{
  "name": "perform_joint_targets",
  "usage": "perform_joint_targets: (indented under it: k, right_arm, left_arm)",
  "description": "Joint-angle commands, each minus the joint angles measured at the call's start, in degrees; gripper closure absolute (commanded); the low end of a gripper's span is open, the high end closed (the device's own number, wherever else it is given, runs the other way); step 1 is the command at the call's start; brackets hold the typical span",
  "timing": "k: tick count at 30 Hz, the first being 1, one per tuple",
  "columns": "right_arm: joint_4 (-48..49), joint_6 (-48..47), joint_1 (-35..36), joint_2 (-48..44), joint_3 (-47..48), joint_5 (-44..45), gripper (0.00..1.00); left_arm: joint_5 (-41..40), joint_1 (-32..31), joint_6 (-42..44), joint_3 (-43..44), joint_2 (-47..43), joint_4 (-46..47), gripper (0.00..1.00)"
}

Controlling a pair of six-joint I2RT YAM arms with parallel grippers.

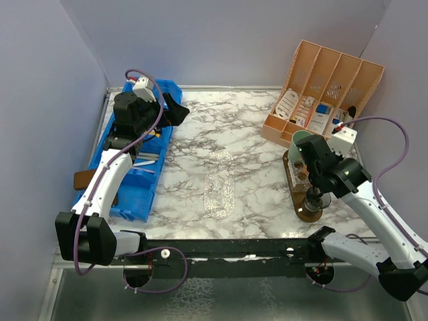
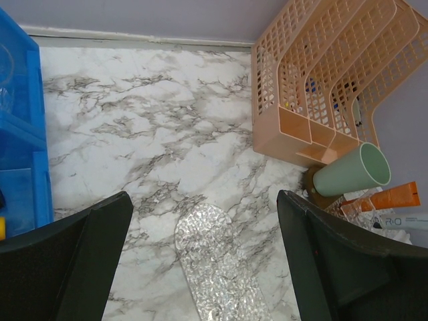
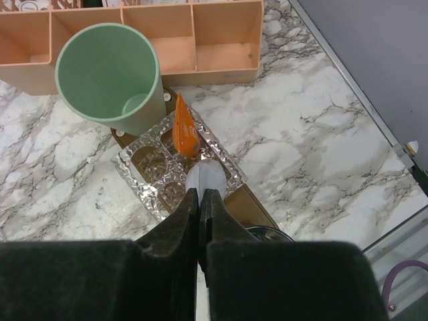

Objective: Prepare toiletry sets of a toothbrush and toothpaste on the tray
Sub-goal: Place the toothpaste in the toothpaste holder.

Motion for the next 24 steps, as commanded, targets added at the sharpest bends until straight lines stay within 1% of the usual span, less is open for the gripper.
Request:
perform_joint_targets:
  k: [1,13,16,24]
  right_arm:
    - [2.8,1.9,-0.2,0.2,-1.2,3.5,0.99]
    - [5.6,1.5,-0.3,1.0,-4.5,4.6,0.97]
    - [6.5,1.4,-0.6,1.2,-5.5,4.4,0.96]
    - [9.5,0.8,-1.8,1.7,-8.3,3.4,0.96]
  left_arm:
    - [-0.9,-0.4,1.0,-0.1,-1.4,1.1,0.08]
    - [-1.0,-0.8,1.1,-0.1,-1.1,0.9,0.08]
    - [-1.0,-0.9,1.2,-0.1,-1.0,0.9,0.07]
    - [-0.7,-1.2,1.2,-0.1,-0.7,0.9,0.07]
